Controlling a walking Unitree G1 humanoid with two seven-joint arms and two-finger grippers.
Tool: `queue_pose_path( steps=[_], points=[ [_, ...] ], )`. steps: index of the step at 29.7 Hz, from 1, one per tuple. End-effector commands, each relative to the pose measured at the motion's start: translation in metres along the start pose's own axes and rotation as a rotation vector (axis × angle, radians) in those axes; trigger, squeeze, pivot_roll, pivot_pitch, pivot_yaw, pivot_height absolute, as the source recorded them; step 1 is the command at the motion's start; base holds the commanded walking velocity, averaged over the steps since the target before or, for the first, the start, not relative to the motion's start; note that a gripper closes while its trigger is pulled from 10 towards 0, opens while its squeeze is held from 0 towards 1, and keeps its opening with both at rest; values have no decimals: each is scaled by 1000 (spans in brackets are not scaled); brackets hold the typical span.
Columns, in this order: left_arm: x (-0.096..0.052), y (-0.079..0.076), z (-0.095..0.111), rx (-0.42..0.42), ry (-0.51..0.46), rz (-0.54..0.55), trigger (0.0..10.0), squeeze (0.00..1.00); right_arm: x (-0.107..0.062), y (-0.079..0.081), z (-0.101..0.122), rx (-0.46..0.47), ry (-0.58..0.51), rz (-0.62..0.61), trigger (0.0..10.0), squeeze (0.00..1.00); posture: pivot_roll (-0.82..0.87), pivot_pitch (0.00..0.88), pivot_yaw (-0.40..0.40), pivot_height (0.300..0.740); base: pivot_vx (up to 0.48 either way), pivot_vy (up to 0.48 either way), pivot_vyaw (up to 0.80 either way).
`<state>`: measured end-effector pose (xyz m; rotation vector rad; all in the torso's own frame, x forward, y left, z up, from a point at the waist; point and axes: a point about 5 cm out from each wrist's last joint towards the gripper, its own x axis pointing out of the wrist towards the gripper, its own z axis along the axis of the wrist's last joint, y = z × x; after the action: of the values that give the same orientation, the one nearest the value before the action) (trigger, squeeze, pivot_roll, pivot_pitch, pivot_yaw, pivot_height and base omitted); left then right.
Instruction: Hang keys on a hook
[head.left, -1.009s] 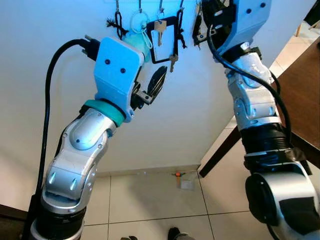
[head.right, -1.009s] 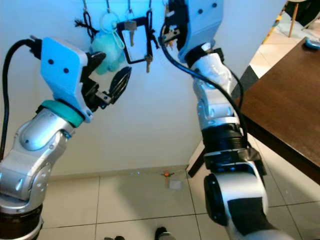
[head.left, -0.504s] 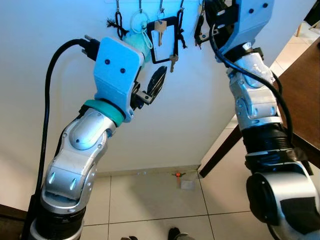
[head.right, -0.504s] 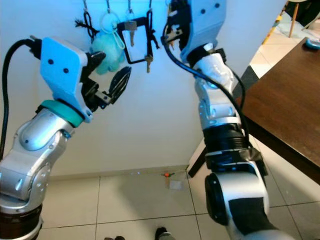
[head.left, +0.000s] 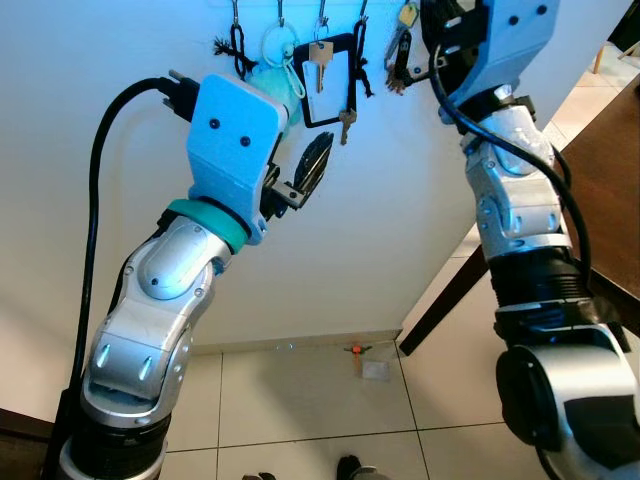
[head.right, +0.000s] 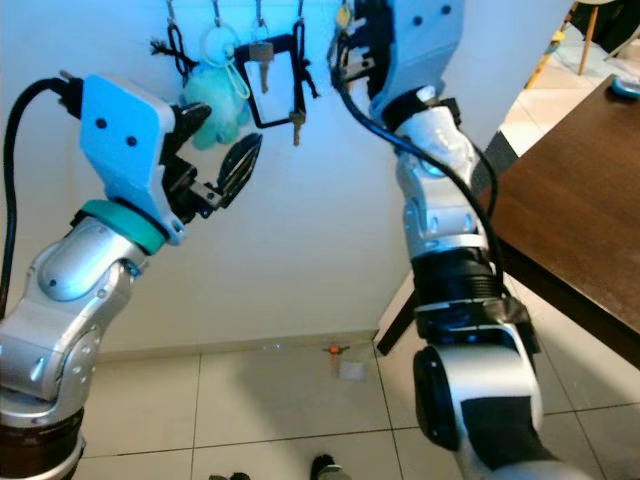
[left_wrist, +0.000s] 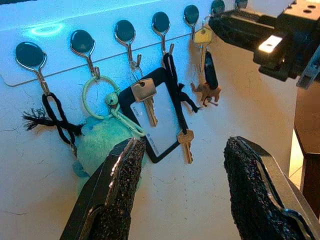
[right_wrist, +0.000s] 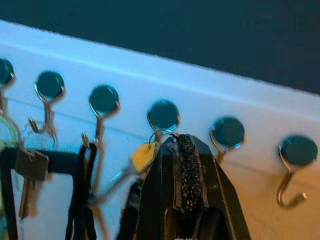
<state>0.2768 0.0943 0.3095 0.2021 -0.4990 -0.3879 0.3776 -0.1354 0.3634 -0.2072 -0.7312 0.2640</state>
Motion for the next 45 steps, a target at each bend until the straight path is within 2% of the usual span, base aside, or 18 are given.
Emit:
queue_pose_path(
  steps=[1,9,18,28,29,34,35,36,37,45],
  points=[
    [0,1,-1,9,-1,0,10000,0,-3,-4,-3,31,16,-20,10000,0,-2,127,92,740,0,0,0],
    [1,2,-1,10,1,3,10000,0,-3,-2,-6,49,29,-13,10000,0,1,133,92,740,0,0,0],
    [1,2,-1,8,0,3,10000,0,-9,15,-11,14,52,138,10000,0,-2,136,93,740,0,0,0],
    [1,2,0,7,0,2,10000,0,-11,17,-11,-24,59,177,10000,0,-3,138,93,740,0,0,0],
    [1,2,-1,7,1,3,10000,0,-10,15,-11,-21,57,166,10000,1000,-2,138,93,740,0,0,0],
    [0,2,-1,7,3,3,10000,0,-10,15,-11,-9,53,171,10000,1000,-2,140,93,740,0,0,0],
    [0,2,-1,7,3,3,10000,0,-11,16,-11,2,53,184,10000,541,-2,140,93,740,0,0,0],
    [0,2,-1,7,3,3,10000,0,-11,16,-11,2,53,184,10000,541,-2,140,93,740,0,0,0],
    [0,2,-1,7,4,3,10000,0,-12,17,-11,7,50,196,10000,0,-2,141,92,740,0,0,0],
    [0,1,-2,5,5,1,10000,0,-22,20,-5,81,1,231,10000,0,-5,142,94,740,0,0,0]
  ],
)
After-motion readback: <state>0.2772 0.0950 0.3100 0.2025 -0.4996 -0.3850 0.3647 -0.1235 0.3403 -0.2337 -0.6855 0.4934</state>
